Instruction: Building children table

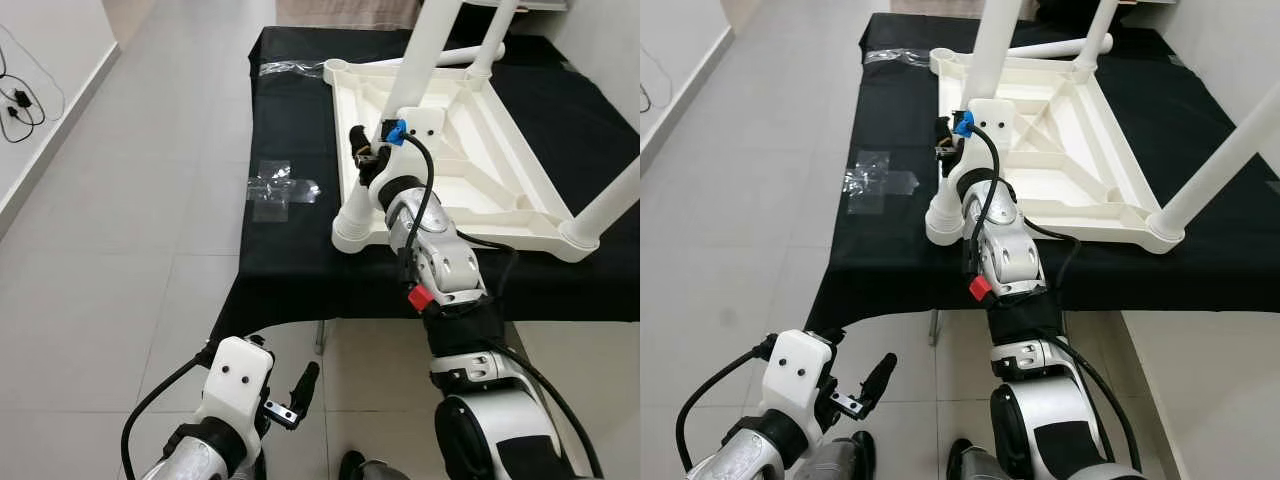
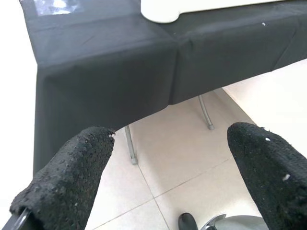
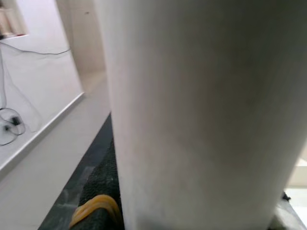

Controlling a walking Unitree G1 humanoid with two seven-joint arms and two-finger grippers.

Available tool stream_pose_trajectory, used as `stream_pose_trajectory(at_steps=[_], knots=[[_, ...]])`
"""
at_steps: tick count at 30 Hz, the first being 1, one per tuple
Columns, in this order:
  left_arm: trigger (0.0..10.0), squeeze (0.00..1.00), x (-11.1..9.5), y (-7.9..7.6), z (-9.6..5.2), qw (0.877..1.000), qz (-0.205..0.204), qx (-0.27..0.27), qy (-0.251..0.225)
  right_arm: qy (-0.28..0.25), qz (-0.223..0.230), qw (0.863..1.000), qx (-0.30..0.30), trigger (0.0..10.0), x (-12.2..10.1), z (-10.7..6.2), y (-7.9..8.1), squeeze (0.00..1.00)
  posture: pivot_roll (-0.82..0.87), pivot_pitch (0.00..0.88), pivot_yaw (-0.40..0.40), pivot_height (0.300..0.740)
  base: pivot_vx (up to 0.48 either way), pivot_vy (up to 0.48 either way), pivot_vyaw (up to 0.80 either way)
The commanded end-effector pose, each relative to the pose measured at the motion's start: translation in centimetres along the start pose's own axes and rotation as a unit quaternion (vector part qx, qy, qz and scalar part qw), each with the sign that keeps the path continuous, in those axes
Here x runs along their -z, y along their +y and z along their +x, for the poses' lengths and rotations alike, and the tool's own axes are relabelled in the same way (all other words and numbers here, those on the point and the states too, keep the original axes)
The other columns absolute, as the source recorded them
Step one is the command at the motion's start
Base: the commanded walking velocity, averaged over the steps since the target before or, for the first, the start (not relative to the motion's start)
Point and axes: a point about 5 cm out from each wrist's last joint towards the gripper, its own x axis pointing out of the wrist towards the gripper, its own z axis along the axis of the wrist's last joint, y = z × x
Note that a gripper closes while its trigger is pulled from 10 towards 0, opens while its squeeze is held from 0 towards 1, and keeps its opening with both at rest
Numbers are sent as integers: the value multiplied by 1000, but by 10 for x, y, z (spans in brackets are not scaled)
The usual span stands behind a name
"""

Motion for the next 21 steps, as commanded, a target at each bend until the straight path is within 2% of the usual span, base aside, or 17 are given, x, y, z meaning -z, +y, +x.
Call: stream_pose_trajectory(at_steps=[1, 2, 3, 5, 6, 9, 10, 11, 12, 13, 14, 16, 17, 19, 21], knots=[[10000, 0, 4, -1, -1, 1000, -6, -1, 9, 44, -33, 997, 54, 10000, 23, -5, -12, 0, 134, 237, -90, 740, 0, 0, 0], [10000, 0, 4, -1, -1, 1000, -6, -1, 9, 44, -33, 997, 54, 10000, 23, -5, -12, 0, 134, 237, -90, 740, 0, 0, 0], [10000, 0, 3, 0, -1, 1000, -5, -1, 9, 40, -58, 994, 86, 10000, 24, -9, -8, 0, 134, 238, -90, 740, 0, 0, 0], [10000, 0, 3, -1, -1, 1000, -4, -3, 7, 44, -80, 988, 122, 10000, 32, -15, 1, 0, 136, 239, -93, 740, 0, 0, 0], [10000, 0, 2, 0, -1, 1000, -4, -4, 6, 59, -78, 985, 143, 10000, 40, -18, 6, 0, 139, 237, -93, 740, 0, 0, 0], [10000, 0, 2, 0, -1, 1000, -4, -6, 5, 71, -75, 982, 155, 10000, 45, -21, 8, 0, 138, 237, -95, 740, 0, 0, 0], [10000, 0, 2, 0, 0, 1000, -5, -7, 5, 86, -73, 976, 187, 10000, 50, -23, 9, 0, 140, 238, -96, 740, 0, 0, 0], [10000, 0, 2, 0, 0, 1000, -6, -8, 4, 110, -47, 967, 225, 10000, 58, -25, 12, 0, 145, 231, -100, 740, 0, 0, 0], [10000, 0, 2, 0, 0, 1000, -6, -8, 4, 110, -47, 967, 225, 10000, 58, -25, 12, 0, 145, 231, -100, 740, 0, 0, 0], [10000, 0, 2, -1, 0, 1000, -6, -8, 4, 127, -15, 959, 253, 10000, 64, -26, 14, 0, 149, 228, -103, 740, 0, 0, 0], [10000, 0, 2, -1, 0, 1000, -6, -8, 4, 127, -15, 959, 253, 10000, 64, -26, 14, 0, 149, 228, -103, 740, 0, 0, 0], [10000, 0, 2, -2, 0, 1000, -7, -8, 4, 160, 37, 942, 293, 10000, 73, -27, 18, 0, 156, 223, -108, 740, 0, 0, 0], [10000, 0, 2, -2, 0, 1000, -7, -8, 4, 160, 37, 942, 293, 10000, 73, -27, 18, 0, 156, 223, -108, 740, 0, 0, 0], [10000, 0, 3, -2, -1, 1000, -8, -7, 4, 172, 52, 929, 323, 10000, 75, -27, 18, 0, 159, 211, -111, 740, 0, 0, 0], [10000, 0, 3, -3, -1, 1000, -9, -7, 5, 176, 59, 925, 333, 10000, 76, -27, 17, 0, 159, 211, -111, 740, 0, 0, 0]])
